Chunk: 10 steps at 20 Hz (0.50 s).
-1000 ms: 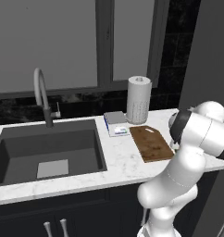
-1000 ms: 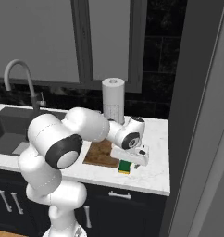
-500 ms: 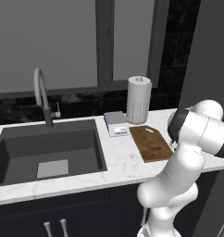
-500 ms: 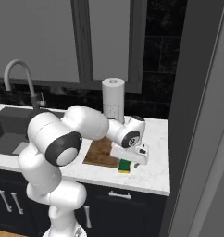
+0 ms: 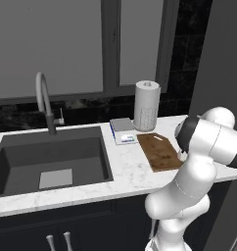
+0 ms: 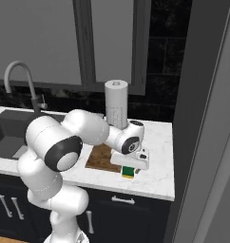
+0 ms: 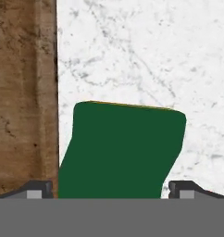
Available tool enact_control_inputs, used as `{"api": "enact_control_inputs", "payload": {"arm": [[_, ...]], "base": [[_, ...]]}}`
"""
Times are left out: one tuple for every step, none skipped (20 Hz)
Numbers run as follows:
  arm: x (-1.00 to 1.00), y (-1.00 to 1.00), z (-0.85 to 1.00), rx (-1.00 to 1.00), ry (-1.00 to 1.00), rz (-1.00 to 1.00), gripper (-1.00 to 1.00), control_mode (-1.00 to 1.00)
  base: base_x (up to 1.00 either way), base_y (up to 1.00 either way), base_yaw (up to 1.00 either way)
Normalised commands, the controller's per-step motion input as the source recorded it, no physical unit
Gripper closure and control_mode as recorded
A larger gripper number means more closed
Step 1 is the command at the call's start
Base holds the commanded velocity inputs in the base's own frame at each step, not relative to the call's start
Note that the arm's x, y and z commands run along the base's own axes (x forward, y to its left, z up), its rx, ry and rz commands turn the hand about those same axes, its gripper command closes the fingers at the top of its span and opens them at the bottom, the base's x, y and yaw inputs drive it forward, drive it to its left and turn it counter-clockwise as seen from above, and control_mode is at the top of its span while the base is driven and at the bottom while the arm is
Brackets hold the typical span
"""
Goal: Pick up the sponge from the counter and clean the cutting board by briefly scrubbing or pressing down on the cutting board. Once finished, release the sponge.
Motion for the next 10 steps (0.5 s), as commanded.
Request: {"api": "enact_control_inputs", "payload": {"arm": [[-0.39, -0.23, -0.19, -0.05, -0.07, 0.12, -1.00, -1.00], [-0.35, -0.17, -0.07, -0.03, -0.10, 0.11, -1.00, -1.00], [-0.29, -0.11, -0.05, -0.02, -0.08, 0.11, -1.00, -1.00], [-0.21, 0.00, -0.06, -0.03, -0.07, 0.12, -1.00, -1.00], [-0.19, 0.00, -0.07, -0.03, -0.05, 0.11, -1.00, -1.00], [-0.12, 0.00, -0.10, -0.03, 0.00, 0.09, -1.00, -1.00], [-0.11, 0.00, -0.12, -0.04, 0.00, 0.09, -1.00, -1.00], [-0.10, 0.00, -0.19, -0.03, 0.00, 0.09, -1.00, -1.00], [-0.08, 0.00, -0.22, -0.03, 0.00, 0.08, -1.00, -1.00], [-0.04, 0.00, -0.28, -0.04, 0.00, 0.08, -1.00, -1.00]], "base": [[0.00, 0.00, 0.00], [0.00, 0.00, 0.00], [0.00, 0.00, 0.00], [0.00, 0.00, 0.00], [0.00, 0.00, 0.00], [0.00, 0.00, 0.00], [0.00, 0.00, 0.00], [0.00, 0.00, 0.00], [0.00, 0.00, 0.00], [0.00, 0.00, 0.00]]}}
